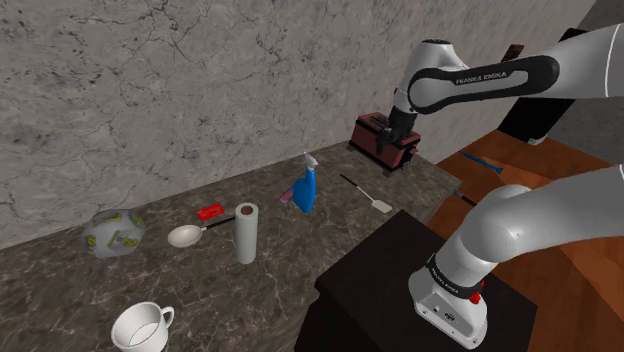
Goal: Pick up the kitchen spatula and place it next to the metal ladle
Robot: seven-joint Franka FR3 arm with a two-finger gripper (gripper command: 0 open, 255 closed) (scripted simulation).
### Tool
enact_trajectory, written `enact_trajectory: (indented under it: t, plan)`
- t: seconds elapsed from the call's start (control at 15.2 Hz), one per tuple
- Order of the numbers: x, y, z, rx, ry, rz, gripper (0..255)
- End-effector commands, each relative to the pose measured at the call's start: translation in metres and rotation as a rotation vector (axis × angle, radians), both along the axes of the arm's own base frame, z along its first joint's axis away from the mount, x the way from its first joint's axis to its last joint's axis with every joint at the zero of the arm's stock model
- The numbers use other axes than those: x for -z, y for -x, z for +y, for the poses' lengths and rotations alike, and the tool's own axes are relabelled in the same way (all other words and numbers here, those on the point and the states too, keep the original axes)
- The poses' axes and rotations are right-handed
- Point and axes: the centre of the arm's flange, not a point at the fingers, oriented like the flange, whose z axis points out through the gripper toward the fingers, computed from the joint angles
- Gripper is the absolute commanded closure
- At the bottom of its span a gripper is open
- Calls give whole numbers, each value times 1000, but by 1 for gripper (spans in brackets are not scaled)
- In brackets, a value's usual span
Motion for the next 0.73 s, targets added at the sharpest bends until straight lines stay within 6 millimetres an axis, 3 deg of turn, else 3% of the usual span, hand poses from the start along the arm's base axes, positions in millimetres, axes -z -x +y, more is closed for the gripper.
enact_trajectory:
  t: [0.0, 0.66]
  plan:
    - [24, -6, -13, -4, -6, -4, 0]
    - [138, -40, -74, -20, -38, -10, 0]
